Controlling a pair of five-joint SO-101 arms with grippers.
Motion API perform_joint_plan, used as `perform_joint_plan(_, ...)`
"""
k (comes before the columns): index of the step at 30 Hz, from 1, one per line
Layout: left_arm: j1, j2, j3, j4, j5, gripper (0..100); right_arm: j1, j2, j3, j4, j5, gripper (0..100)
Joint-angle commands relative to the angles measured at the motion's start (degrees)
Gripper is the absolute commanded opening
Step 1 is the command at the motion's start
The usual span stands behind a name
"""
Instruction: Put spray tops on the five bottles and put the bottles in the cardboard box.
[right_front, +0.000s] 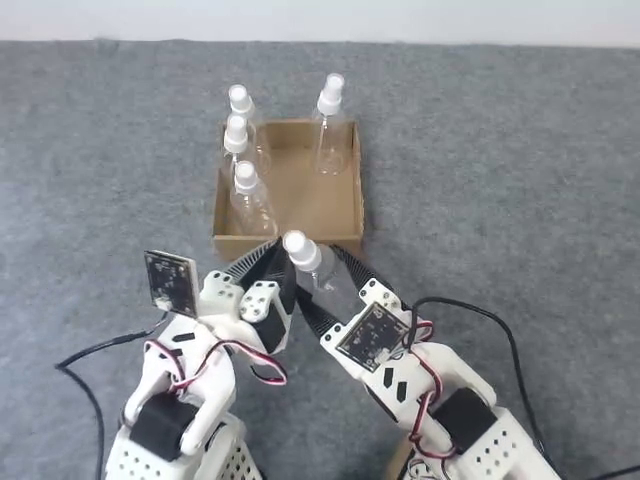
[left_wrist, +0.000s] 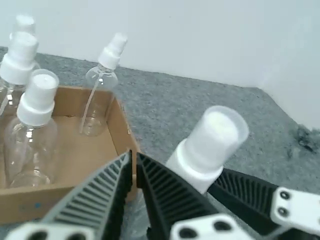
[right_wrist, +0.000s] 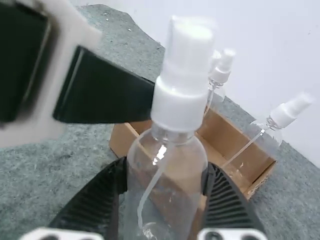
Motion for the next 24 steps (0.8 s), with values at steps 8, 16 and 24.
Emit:
perform_joint_plan(8,2.4,-1.1,-0.1,-1.4,-2.3,1,-0.8,-1.2,-0.4,-1.1,0.6,8.0)
perform_joint_plan(16,2.0,-1.1,-0.3,-1.4,-4.4,1,-0.7,-1.2,-0.4,-1.1,0.6,8.0)
perform_joint_plan(24,-3.0,-1.1,-3.4,-1.4,-2.8,1,-0.5,-1.2,-0.4,-1.1,0.6,8.0)
